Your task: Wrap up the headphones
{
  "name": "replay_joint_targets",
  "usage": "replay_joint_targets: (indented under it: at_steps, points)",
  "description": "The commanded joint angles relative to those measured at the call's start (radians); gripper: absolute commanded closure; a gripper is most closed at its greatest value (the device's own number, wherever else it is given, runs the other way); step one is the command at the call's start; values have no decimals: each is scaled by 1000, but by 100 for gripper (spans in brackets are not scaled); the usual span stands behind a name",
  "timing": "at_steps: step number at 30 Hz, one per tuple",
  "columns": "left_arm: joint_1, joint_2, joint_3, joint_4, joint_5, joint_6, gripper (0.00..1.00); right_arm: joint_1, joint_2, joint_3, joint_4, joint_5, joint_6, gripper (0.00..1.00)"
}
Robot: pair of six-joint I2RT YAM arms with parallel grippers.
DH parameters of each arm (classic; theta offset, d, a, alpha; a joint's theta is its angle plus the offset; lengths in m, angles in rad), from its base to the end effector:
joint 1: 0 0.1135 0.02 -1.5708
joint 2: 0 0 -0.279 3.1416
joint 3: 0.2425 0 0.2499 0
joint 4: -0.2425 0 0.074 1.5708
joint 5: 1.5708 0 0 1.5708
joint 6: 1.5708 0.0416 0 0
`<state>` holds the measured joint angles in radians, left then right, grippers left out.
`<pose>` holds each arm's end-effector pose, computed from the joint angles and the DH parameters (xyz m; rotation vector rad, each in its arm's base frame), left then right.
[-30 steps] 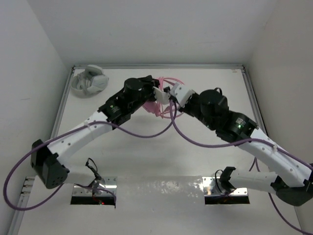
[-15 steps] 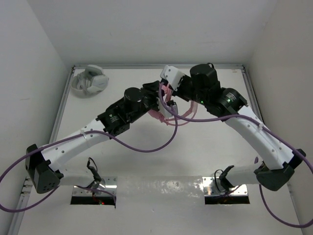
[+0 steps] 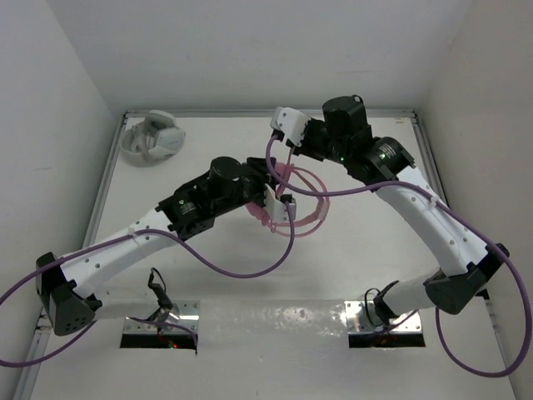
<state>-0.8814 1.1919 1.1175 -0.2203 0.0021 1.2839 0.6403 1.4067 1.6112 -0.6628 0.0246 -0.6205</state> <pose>0.1741 -0.2113 0.3809 1.6564 0.8779 0.2759 0.2439 0.1805 0.4456 -1.1834 1.6481 -0.0125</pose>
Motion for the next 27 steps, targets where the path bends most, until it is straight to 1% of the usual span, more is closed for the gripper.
replay_joint_targets:
  at_steps: [1, 2, 3, 4, 6, 7, 9, 12, 14, 15, 16, 17, 19, 22, 25, 27]
  points:
    - [-33, -14, -50, -255, 148, 68, 100, -54, -17, 111, 298, 117, -88, 82]
    - [-33, -9, -54, -258, 142, 72, 100, -54, -18, 115, 305, 109, -85, 81]
    - [-33, -11, -53, -254, 142, 62, 100, -54, -20, 118, 311, 95, -71, 83]
    - [-33, -14, -47, -248, 154, 34, 100, -56, -23, 113, 313, 94, -64, 84]
    - [-33, -17, -19, -231, 171, 2, 100, -57, -23, 89, 290, 92, -70, 89]
    - [-33, -15, -9, -206, 171, -20, 100, -59, -26, 34, 290, 90, -79, 95]
    - [-33, -12, 31, -191, 165, -86, 100, -74, -60, -45, 319, 80, -65, 100]
    - [-31, -20, 56, -204, 145, -133, 100, -111, -86, -176, 345, 58, 11, 100]
    - [-31, -44, 53, -224, 168, -112, 100, -164, -92, -209, 383, 41, 50, 100]
    - [-33, -66, 44, -240, 192, -101, 100, -186, -92, -229, 397, 22, 103, 100]
    - [-33, -74, 39, -238, 203, -95, 100, -233, -92, -241, 429, -21, 128, 100]
    - [-33, -77, 38, -237, 210, -97, 100, -252, -94, -255, 448, -46, 165, 100]
    - [-33, -77, 42, -231, 216, -109, 100, -278, -95, -295, 489, -98, 182, 100]
    - [-33, -77, 62, -217, 255, -146, 100, -280, -95, -327, 518, -155, 202, 97]
    - [-33, -75, 73, -205, 308, -178, 100, -280, -75, -339, 534, -248, 231, 95]
    - [-31, -69, 74, -194, 322, -202, 100, -280, -64, -356, 549, -305, 249, 89]
